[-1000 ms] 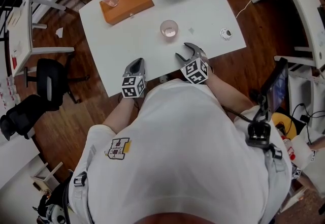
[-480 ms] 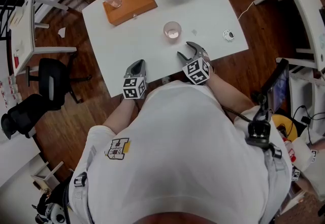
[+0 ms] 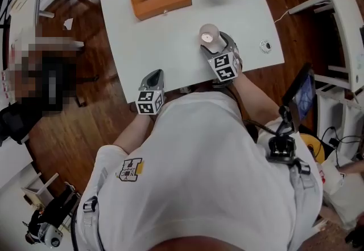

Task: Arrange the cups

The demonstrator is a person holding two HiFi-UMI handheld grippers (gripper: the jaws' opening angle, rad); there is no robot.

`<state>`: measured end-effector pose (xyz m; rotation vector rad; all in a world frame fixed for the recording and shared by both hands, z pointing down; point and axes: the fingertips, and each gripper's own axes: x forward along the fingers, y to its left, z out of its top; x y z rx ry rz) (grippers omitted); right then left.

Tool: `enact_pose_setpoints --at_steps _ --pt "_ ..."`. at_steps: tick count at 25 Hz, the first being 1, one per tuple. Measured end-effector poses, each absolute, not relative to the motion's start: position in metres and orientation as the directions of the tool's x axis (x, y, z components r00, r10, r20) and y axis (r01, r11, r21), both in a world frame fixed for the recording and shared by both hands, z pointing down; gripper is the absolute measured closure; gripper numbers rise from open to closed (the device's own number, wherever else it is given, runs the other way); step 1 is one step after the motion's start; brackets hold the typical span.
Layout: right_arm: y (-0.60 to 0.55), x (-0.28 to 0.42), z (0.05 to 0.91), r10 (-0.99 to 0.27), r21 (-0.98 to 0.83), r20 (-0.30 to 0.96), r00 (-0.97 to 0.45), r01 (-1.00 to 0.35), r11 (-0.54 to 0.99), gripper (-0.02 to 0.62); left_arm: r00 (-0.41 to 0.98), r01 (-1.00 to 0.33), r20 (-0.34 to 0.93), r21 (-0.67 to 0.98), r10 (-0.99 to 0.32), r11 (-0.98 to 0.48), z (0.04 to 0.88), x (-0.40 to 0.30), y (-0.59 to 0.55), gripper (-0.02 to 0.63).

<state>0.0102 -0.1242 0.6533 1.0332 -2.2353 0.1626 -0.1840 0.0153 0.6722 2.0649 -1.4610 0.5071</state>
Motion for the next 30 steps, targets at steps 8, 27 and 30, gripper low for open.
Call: enact_pose_setpoints --at_steps 8,27,30 --pt "-0.138 0.002 0.651 -0.633 0.174 0.637 -0.44 -0.718 0.674 0.159 0.356 -0.933 0.568 0.263 -0.742 -0.246 0.669 -0.195 0.017 0.604" --pt "-0.159 -0.026 0.639 -0.428 0.155 0.636 -0.642 -0.437 0.886 0.202 0.284 -0.959 0.657 0.183 -0.699 -0.218 0.675 -0.147 -0.017 0.604" --pt "-0.163 -0.037 0.629 -0.424 0.155 0.629 -0.652 -0.429 0.89 0.204 0.295 -0.955 0.657 0.187 -0.693 -0.229 0.676 -0.15 -0.017 0.604"
